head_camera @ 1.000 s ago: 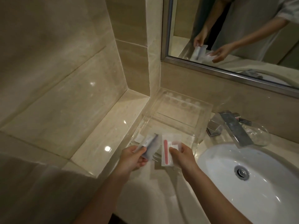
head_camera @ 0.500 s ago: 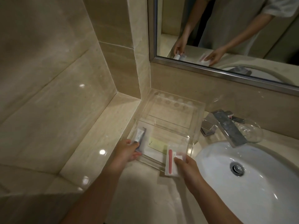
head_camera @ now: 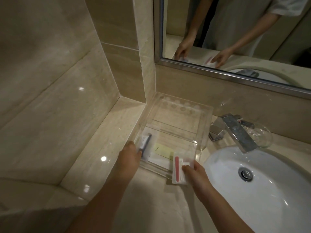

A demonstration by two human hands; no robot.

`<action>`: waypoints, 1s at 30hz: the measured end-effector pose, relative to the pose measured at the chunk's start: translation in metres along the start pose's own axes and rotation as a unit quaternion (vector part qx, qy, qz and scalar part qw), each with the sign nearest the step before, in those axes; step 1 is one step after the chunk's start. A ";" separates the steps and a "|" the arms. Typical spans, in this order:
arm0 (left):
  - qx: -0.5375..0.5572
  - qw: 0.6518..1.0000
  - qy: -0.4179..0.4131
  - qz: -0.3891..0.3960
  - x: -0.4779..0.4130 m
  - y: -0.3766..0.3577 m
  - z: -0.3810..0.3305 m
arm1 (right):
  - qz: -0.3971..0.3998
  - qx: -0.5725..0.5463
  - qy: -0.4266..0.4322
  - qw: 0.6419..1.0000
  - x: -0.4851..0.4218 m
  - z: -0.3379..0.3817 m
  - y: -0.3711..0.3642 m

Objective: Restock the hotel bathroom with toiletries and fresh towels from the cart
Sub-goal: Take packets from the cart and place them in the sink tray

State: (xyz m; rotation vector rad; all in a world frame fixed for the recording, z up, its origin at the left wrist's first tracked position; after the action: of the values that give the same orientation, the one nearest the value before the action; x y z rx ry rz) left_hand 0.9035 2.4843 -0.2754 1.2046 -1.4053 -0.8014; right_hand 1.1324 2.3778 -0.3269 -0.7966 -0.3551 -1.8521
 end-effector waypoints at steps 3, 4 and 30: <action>-0.088 0.991 -0.071 -0.077 0.010 0.014 -0.016 | -0.005 0.002 0.020 1.000 0.002 0.008 -0.001; -0.101 0.985 -0.100 -0.099 0.013 0.017 -0.022 | -0.009 -0.003 0.027 1.000 0.003 0.010 -0.001; -0.018 0.967 -0.239 0.087 0.011 -0.067 -0.021 | -0.055 0.375 0.251 0.891 -0.039 0.039 -0.077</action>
State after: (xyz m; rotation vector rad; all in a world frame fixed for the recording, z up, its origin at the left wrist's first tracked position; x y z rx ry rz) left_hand 0.9408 2.4593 -0.3308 0.8744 -1.8481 -1.0316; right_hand 1.0863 2.4598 -0.3158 0.2362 -0.7216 -1.7386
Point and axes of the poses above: each hand's wrist, its own x-axis away from the middle knuckle, its own y-axis out of the back of the hand, z = x × y, the point moved 8 cm from there along -x, towards the middle knuckle, and after that the axes turned 14 degrees about -x, right-handed, at the moved point
